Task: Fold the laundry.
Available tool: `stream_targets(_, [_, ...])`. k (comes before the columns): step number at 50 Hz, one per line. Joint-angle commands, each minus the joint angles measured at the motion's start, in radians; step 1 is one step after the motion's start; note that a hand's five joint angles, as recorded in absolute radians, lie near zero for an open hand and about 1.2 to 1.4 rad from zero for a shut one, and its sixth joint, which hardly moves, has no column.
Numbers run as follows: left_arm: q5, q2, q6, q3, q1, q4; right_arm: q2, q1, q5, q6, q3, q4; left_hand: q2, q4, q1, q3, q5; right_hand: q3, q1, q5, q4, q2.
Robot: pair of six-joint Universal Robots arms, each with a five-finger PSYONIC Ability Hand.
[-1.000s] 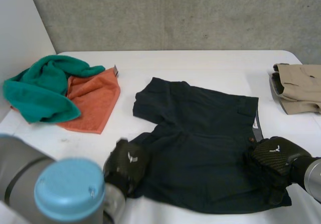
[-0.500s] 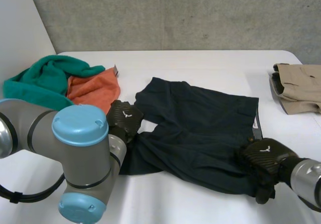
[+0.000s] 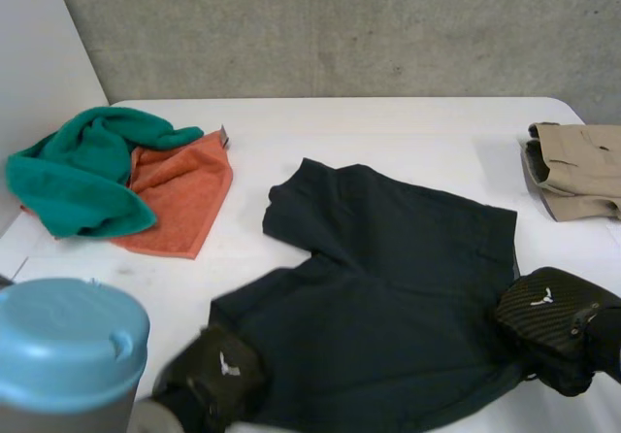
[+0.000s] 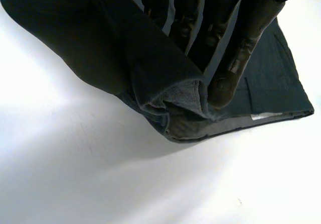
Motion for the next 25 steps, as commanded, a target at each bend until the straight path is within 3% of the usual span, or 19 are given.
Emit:
stream_targets(1, [0.078, -0.049, 0.005, 0.065, -0.021, 0.018, 0.168, -0.039, -0.051, -0.006, -0.076, -0.059, 0.202, 0.196, 0.276, 0.209, 0.23, 0.224, 0.435, 0.239, 0.209, 0.228])
stream_targets(9, [-0.044, -0.298, 0.026, 0.366, 0.074, 0.256, 0.401, -0.036, -0.043, 0.146, -0.283, -0.163, 0.202, 0.196, 0.276, 0.209, 0.23, 0.224, 0.435, 0.239, 0.209, 0.228])
stream_targets(12, [-0.077, -0.448, 0.098, 0.552, 0.118, 0.352, 0.455, -0.02, -0.031, 0.206, -0.334, -0.226, 0.202, 0.196, 0.276, 0.209, 0.23, 0.224, 0.435, 0.239, 0.209, 0.228])
stream_targets(15, [-0.072, -0.586, 0.206, 0.727, 0.138, 0.528, 0.511, 0.009, 0.009, 0.296, -0.407, -0.344, 0.202, 0.196, 0.276, 0.209, 0.23, 0.224, 0.435, 0.239, 0.209, 0.228])
stream_targets(19, [-0.048, -0.719, 0.262, 0.863, 0.151, 0.738, 0.568, 0.038, 0.105, 0.335, -0.463, -0.468, 0.202, 0.196, 0.276, 0.209, 0.23, 0.224, 0.435, 0.239, 0.209, 0.228])
stream_targets(22, [0.021, -0.835, 0.266, 0.97, 0.161, 0.84, 0.646, 0.076, 0.194, 0.335, -0.518, -0.603, 0.202, 0.196, 0.276, 0.209, 0.23, 0.224, 0.435, 0.239, 0.209, 0.228])
stream_targets(25, [0.052, -0.906, 0.264, 1.061, 0.163, 0.85, 0.708, 0.105, 0.24, 0.329, -0.556, -0.709, 0.202, 0.196, 0.276, 0.209, 0.23, 0.224, 0.435, 0.239, 0.209, 0.228])
